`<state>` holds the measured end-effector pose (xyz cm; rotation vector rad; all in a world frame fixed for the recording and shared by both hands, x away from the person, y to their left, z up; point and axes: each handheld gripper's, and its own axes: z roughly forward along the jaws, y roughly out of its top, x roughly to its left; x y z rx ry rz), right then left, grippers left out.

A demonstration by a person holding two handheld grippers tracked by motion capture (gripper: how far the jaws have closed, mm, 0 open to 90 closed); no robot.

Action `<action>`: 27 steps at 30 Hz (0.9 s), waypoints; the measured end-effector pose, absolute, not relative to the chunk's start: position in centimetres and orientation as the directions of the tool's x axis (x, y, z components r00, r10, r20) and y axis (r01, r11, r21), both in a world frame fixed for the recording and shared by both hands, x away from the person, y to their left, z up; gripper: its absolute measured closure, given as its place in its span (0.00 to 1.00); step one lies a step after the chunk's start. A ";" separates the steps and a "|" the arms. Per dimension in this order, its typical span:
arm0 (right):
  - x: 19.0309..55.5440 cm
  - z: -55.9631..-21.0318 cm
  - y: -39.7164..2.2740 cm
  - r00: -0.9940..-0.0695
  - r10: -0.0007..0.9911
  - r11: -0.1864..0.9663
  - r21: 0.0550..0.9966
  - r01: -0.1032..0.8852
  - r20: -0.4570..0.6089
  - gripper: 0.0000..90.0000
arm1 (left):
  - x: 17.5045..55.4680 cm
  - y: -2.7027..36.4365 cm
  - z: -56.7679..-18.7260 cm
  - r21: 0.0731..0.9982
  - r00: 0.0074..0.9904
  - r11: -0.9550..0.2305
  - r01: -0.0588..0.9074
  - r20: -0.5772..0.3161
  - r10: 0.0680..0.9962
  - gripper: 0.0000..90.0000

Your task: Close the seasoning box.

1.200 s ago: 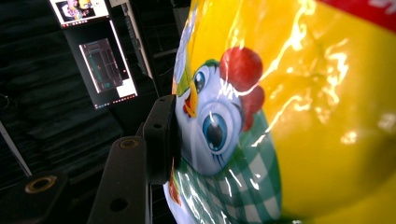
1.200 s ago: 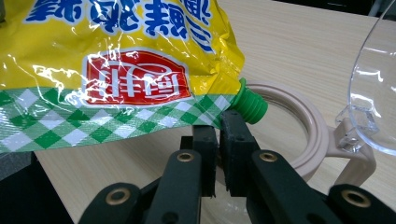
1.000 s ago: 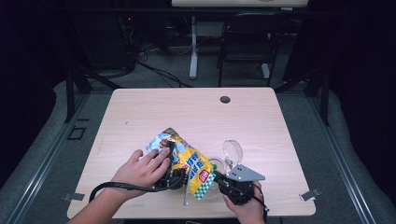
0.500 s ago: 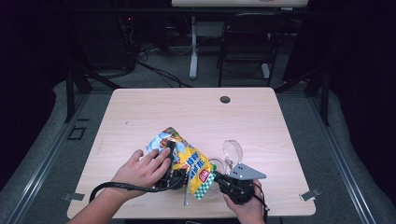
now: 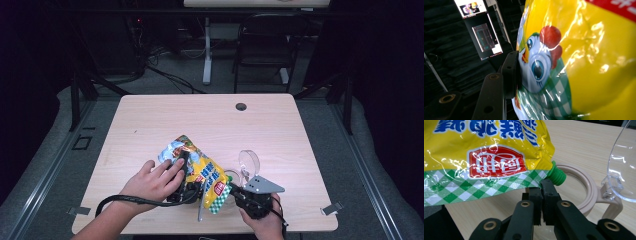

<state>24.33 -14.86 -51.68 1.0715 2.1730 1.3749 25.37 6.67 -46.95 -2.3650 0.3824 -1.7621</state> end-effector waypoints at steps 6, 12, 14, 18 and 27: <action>24.3 -51.7 -14.6 -0.651 0.755 0.249 0.885 0.392 0.076 0.98 | 25.3 6.7 -46.8 -0.301 0.276 -0.948 -0.107 0.907 -0.319 0.63; 24.2 -51.7 -14.6 -0.651 0.755 0.250 0.886 0.391 0.074 0.98 | 25.2 6.5 -46.6 -0.323 0.265 -0.941 -0.105 0.902 -0.339 0.64; 24.2 -51.7 -14.6 -0.651 0.755 0.250 0.885 0.392 0.075 0.98 | 25.2 6.5 -46.6 -0.327 0.271 -0.939 -0.105 0.899 -0.343 0.64; 24.2 -51.7 -14.6 -0.651 0.756 0.250 0.886 0.391 0.074 0.98 | 25.2 6.4 -46.6 -0.332 0.261 -0.937 -0.110 0.900 -0.350 0.65; 24.3 -51.7 -14.7 -0.651 0.756 0.253 0.885 0.392 0.072 0.98 | 25.2 6.3 -46.5 -0.345 0.253 -0.931 -0.118 0.896 -0.364 0.67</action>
